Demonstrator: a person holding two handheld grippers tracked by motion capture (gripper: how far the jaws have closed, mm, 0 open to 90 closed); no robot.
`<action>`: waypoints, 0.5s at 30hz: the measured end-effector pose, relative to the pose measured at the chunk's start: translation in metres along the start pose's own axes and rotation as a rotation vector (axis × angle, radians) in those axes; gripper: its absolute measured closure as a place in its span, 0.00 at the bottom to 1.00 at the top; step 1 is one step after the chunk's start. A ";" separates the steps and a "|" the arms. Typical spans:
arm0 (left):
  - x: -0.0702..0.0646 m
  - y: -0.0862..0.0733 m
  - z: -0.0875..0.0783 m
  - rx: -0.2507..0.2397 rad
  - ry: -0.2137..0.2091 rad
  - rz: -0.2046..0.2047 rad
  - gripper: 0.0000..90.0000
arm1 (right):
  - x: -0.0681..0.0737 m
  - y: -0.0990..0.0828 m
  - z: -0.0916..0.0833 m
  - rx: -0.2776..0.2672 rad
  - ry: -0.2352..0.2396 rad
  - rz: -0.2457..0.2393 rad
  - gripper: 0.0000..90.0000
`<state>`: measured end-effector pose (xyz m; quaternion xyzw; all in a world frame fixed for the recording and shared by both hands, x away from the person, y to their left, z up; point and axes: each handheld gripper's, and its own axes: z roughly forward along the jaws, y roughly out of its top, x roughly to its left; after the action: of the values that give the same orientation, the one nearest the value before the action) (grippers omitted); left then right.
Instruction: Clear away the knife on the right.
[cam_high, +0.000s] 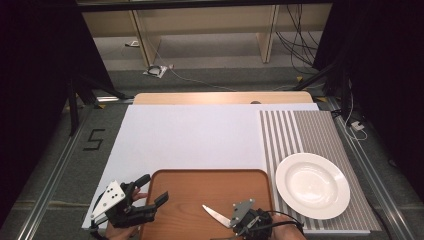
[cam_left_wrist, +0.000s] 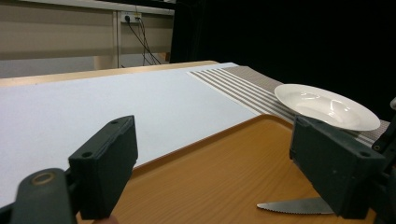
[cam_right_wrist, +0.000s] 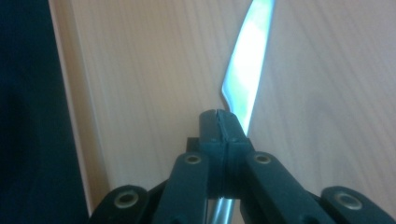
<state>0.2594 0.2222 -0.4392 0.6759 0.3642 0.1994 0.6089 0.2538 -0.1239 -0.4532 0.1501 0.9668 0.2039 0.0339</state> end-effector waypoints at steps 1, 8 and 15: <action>0.000 0.000 0.000 0.000 0.000 0.000 0.17 | 0.000 0.000 0.000 0.000 0.000 0.000 1.00; 0.000 0.000 0.000 0.000 -0.001 0.000 0.17 | 0.001 0.000 0.004 0.048 -0.047 -0.025 1.00; 0.000 0.000 0.000 0.000 0.000 0.000 0.17 | -0.005 -0.004 0.004 0.074 -0.085 -0.017 1.00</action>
<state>0.2592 0.2224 -0.4391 0.6760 0.3639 0.1993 0.6090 0.2576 -0.1276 -0.4585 0.1515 0.9727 0.1611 0.0710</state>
